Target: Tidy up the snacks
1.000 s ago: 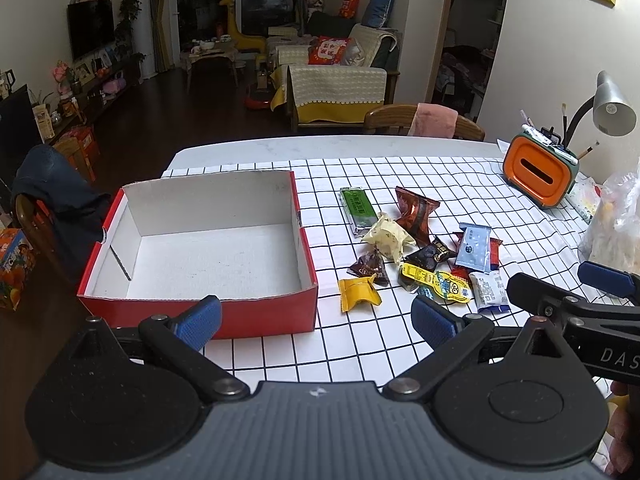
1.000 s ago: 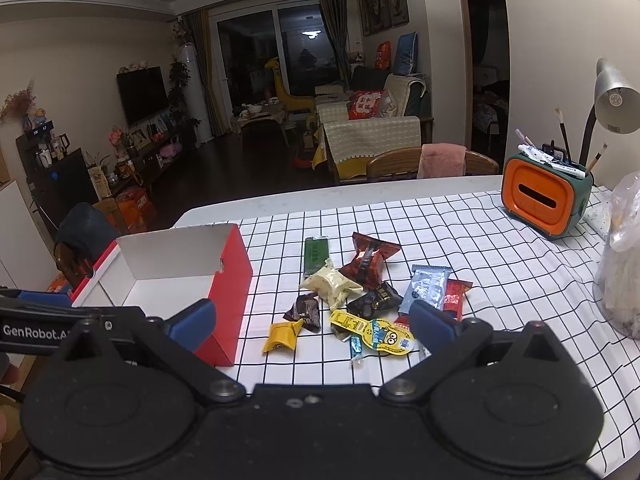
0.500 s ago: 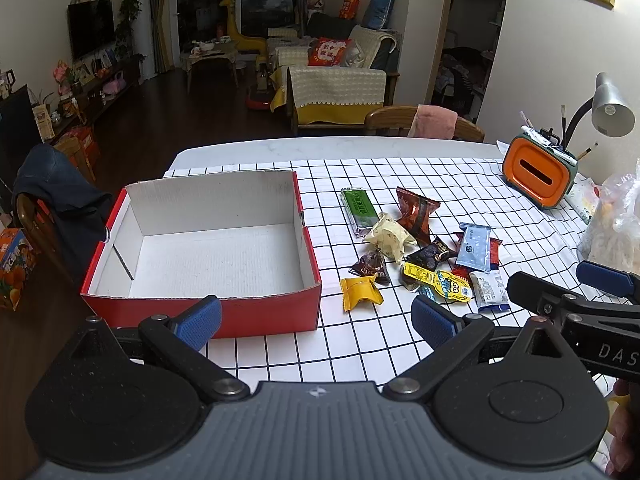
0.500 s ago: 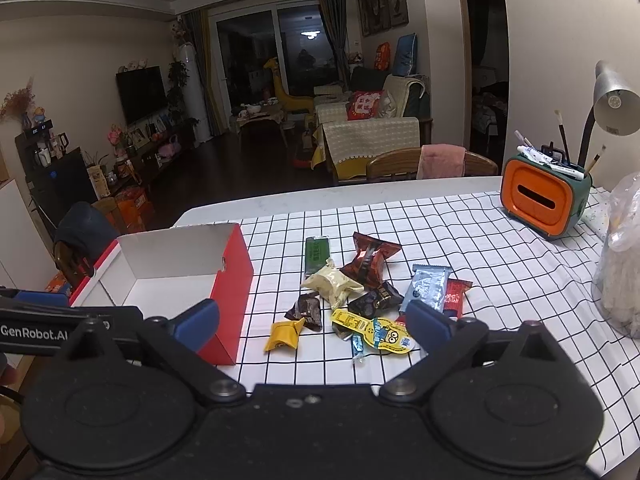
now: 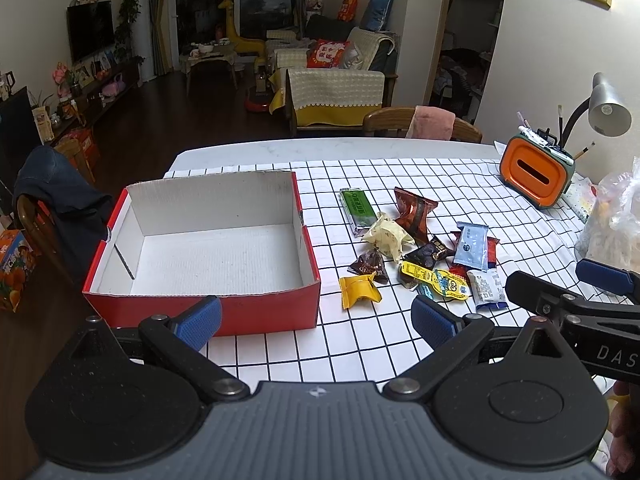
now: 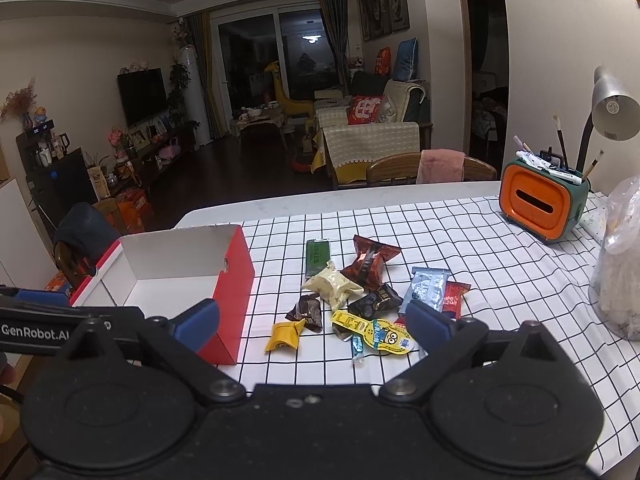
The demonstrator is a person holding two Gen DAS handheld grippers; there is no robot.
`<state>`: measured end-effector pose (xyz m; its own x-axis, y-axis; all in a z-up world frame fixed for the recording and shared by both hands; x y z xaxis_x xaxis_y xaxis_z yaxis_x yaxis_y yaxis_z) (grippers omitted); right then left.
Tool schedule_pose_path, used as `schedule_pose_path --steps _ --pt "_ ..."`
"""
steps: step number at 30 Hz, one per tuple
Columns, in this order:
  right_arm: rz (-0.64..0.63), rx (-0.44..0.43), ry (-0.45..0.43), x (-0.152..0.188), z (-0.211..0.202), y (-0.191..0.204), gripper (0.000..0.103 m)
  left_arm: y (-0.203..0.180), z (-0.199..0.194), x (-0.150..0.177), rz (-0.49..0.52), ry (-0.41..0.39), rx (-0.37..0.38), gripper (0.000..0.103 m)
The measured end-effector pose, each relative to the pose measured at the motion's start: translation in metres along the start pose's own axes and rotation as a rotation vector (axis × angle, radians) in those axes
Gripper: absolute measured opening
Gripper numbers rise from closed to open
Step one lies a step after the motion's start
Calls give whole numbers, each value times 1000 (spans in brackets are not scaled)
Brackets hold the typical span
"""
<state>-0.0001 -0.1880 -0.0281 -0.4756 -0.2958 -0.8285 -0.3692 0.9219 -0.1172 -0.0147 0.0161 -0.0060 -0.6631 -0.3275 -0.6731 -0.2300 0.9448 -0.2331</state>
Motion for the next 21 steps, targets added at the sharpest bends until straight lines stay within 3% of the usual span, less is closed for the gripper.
schedule_pose_path --steps 13,21 --pt "5 8 -6 2 -3 -3 100 -6 -2 3 6 1 15 102" --pt "14 -11 21 6 16 -27 101 -27 26 0 12 39 11 102"
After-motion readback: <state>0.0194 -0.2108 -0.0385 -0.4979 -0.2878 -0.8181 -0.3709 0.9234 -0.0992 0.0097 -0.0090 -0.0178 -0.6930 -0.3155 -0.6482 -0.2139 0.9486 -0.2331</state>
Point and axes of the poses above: each gripper's, at about its wrist camera, not at the fingertips, and z roughly the way its jaws point, y to its left, x to its underside, the point moved 1 cm from there along z, roughly the way its jaws point, and after that the axes turned 15 degrees about -z, right-handed, at the moved point
